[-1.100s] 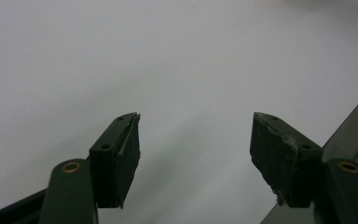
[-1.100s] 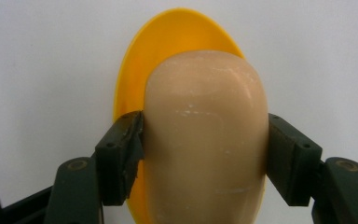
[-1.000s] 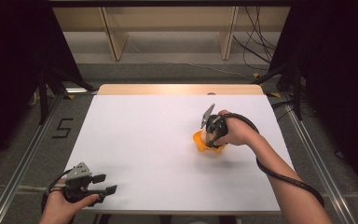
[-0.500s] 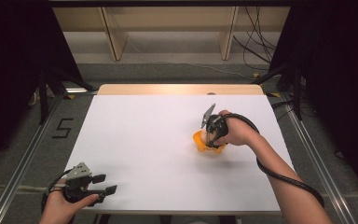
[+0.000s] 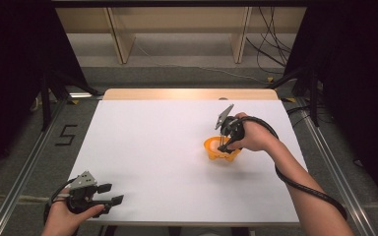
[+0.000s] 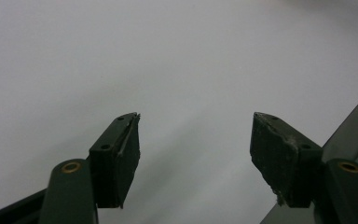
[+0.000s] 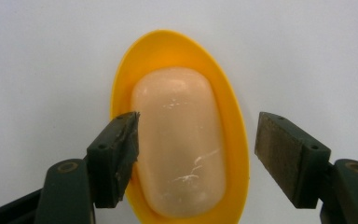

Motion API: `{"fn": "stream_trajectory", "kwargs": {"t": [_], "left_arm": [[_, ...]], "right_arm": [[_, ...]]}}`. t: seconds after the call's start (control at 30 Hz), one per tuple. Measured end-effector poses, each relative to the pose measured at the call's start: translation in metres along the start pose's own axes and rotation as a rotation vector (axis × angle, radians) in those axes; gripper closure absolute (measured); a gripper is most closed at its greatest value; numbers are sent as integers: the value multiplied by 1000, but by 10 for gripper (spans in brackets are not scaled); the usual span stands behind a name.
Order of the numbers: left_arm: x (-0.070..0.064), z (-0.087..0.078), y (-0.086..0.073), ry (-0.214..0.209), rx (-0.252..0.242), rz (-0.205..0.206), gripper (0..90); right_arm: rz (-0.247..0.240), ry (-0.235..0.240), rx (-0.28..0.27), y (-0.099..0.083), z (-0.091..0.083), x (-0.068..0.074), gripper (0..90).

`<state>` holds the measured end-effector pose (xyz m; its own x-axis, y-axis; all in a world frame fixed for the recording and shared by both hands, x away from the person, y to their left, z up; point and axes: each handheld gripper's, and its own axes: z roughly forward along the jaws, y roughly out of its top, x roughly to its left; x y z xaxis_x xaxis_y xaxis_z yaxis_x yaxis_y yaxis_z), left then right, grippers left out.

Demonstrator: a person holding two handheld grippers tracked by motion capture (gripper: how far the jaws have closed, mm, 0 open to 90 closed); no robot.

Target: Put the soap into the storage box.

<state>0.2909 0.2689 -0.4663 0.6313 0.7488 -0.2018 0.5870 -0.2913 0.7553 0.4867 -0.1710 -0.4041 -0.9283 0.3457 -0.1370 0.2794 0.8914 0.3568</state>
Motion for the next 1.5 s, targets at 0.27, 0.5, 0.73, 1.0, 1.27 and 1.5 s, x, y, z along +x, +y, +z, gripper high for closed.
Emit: {"fn": "stream_trajectory", "kwargs": {"t": [0.27, 0.5, 0.73, 1.0, 1.27, 1.5], "left_arm": [[0, 0, 0, -1, -5, -7, 329], [0, 0, 0, 3, 5, 1, 328], [0, 0, 0, 4, 2, -1, 328], [-1, 0, 0, 5, 2, -2, 328], [-1, 1, -1, 6, 7, -1, 327], [-2, 2, -1, 5, 4, -12, 327]], "right_arm": [[9, -39, -63, -8, -10, 8, 326], [78, -78, -116, -24, -15, 19, 312], [148, -100, -156, -41, -17, 32, 302], [207, -146, -198, -61, -13, 47, 299], [331, -158, -263, -82, -10, 67, 300], [436, -174, -306, -104, -4, 82, 309]]}}
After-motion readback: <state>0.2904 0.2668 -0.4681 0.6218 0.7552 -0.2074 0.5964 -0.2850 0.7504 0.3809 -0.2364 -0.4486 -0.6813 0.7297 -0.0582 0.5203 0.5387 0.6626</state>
